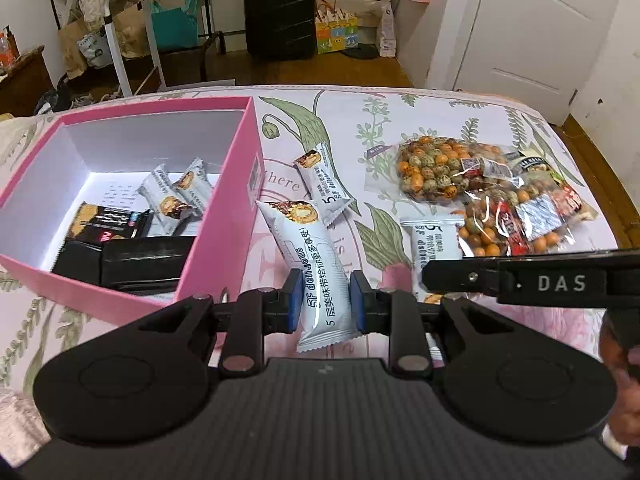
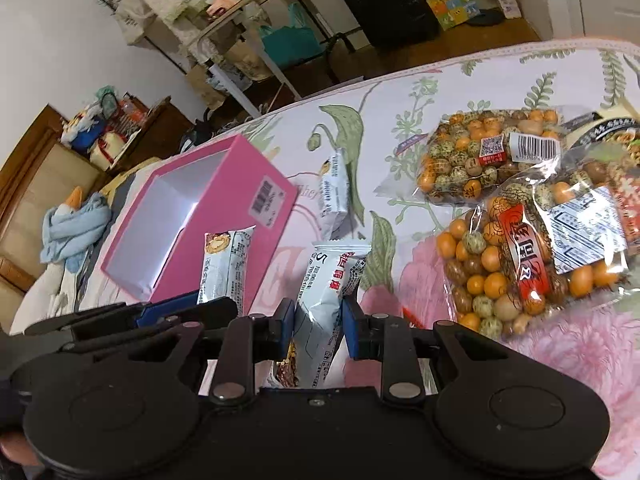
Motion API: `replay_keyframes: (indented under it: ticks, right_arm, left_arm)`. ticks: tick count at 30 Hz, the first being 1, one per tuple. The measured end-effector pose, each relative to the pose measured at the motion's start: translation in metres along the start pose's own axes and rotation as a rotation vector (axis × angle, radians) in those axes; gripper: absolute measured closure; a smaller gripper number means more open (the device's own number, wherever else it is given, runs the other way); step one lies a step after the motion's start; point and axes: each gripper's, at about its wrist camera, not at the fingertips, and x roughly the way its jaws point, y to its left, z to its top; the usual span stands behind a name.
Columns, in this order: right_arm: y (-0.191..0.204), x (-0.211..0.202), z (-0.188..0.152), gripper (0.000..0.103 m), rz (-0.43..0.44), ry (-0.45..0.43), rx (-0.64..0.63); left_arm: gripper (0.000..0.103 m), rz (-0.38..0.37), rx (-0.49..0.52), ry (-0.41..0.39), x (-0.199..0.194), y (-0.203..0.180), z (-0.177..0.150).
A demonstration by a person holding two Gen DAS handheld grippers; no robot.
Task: Organize snacks
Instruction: 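Grasp a white-wrapped bar with the left gripper while the right grasps another, then carry both white bars into the pink box and open both grippers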
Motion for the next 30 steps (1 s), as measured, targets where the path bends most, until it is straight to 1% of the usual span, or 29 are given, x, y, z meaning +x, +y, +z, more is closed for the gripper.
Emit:
replay_keyframes:
  ticks: [2,3,6,10,14,17,22,26,30]
  right_arm:
    - [0.007,-0.006,-0.002,0.073,-0.004,0.015,-0.019]
    - [0.012,-0.009,-0.004,0.073,-0.005,0.025,-0.030]
    - [0.024,-0.019,-0.009,0.073,-0.011,0.039,-0.057]
    - [0.039,-0.031,-0.018,0.073,-0.018,0.052,-0.085]
    - [0.054,-0.039,-0.024,0.073,-0.019,0.063,-0.107]
    - [0.065,-0.042,-0.027,0.073,0.001,0.075,-0.122]
    - [0.083,-0.041,-0.027,0.073,0.012,0.110,-0.144]
    - [0.101,-0.038,-0.023,0.073,0.021,0.106,-0.181]
    - [0.121,-0.032,-0.010,0.073,0.052,0.089,-0.216]
  left_arm:
    - [0.079,-0.007,0.011,0.008,-0.009,0.000,-0.003]
    - [0.079,-0.024,0.009,0.021,-0.013,0.001,-0.003]
    - [0.079,-0.048,-0.011,0.036,-0.025,0.006,-0.008]
    - [0.079,-0.042,-0.007,0.049,-0.038,0.011,-0.015]
    - [0.079,-0.062,-0.006,0.061,-0.053,0.019,-0.026]
    - [0.079,-0.066,-0.004,0.070,-0.064,0.028,-0.030]
    - [0.079,-0.060,-0.004,0.060,-0.087,0.047,-0.028]
    - [0.079,-0.047,0.036,0.051,-0.098,0.065,-0.024]
    - [0.079,-0.038,0.022,0.027,-0.107,0.089,-0.011]
